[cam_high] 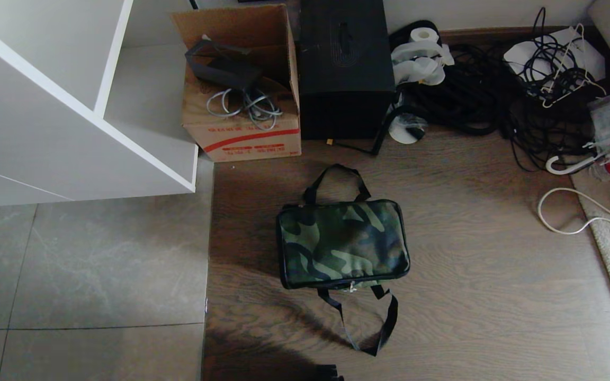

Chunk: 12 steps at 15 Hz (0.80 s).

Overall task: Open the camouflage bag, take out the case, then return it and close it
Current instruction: Open the top of the storage box

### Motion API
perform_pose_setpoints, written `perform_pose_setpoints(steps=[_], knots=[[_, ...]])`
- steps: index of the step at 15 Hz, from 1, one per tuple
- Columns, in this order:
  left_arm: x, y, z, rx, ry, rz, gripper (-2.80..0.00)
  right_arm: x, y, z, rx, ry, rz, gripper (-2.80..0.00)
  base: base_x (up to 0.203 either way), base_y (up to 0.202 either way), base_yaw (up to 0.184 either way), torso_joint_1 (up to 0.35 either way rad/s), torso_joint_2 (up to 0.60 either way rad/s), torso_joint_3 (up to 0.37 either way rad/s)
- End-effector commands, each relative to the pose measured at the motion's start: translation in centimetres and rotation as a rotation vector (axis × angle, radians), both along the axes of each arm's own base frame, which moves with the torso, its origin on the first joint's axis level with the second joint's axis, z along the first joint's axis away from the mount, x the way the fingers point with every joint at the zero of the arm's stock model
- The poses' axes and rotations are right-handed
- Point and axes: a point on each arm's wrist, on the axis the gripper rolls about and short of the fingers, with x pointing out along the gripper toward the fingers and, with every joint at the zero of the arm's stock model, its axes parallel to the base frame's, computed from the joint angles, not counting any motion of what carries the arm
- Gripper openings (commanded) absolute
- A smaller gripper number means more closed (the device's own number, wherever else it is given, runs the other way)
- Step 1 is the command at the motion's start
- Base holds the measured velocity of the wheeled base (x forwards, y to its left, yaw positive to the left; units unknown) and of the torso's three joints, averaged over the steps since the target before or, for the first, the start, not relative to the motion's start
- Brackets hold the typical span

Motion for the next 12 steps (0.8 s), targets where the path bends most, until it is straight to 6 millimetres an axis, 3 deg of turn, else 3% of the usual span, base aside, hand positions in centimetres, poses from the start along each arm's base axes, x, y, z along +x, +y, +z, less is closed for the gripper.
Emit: perform_pose_setpoints(steps=[1, 3, 8, 10, 12], knots=[[0.1, 0.0, -0.2, 0.0, 0.008, 0.001, -2.8, 3.5, 1.0, -4.8, -0.061, 0.214, 0.0, -2.8, 0.0, 0.0, 0.0, 0.0, 0.0, 0.0], [0.1, 0.0, -0.2, 0.0, 0.008, 0.001, -2.8, 4.1, 1.3, -7.4, -0.073, 0.33, -0.004, -2.8, 0.0, 0.0, 0.0, 0.0, 0.0, 0.0], [0.1, 0.0, -0.2, 0.0, 0.008, 0.001, -2.8, 4.1, 0.9, -9.8, -0.04, 0.47, -0.133, -2.8, 0.0, 0.0, 0.0, 0.0, 0.0, 0.0], [0.1, 0.0, -0.2, 0.0, 0.008, 0.001, -2.8, 3.4, 0.8, -10.9, -0.045, 0.556, -0.054, -2.8, 0.0, 0.0, 0.0, 0.0, 0.0, 0.0], [0.1, 0.0, -0.2, 0.0, 0.008, 0.001, -2.8, 3.6, 1.0, -10.6, -0.053, 0.531, 0.035, -2.8, 0.0, 0.0, 0.0, 0.0, 0.0, 0.0]])
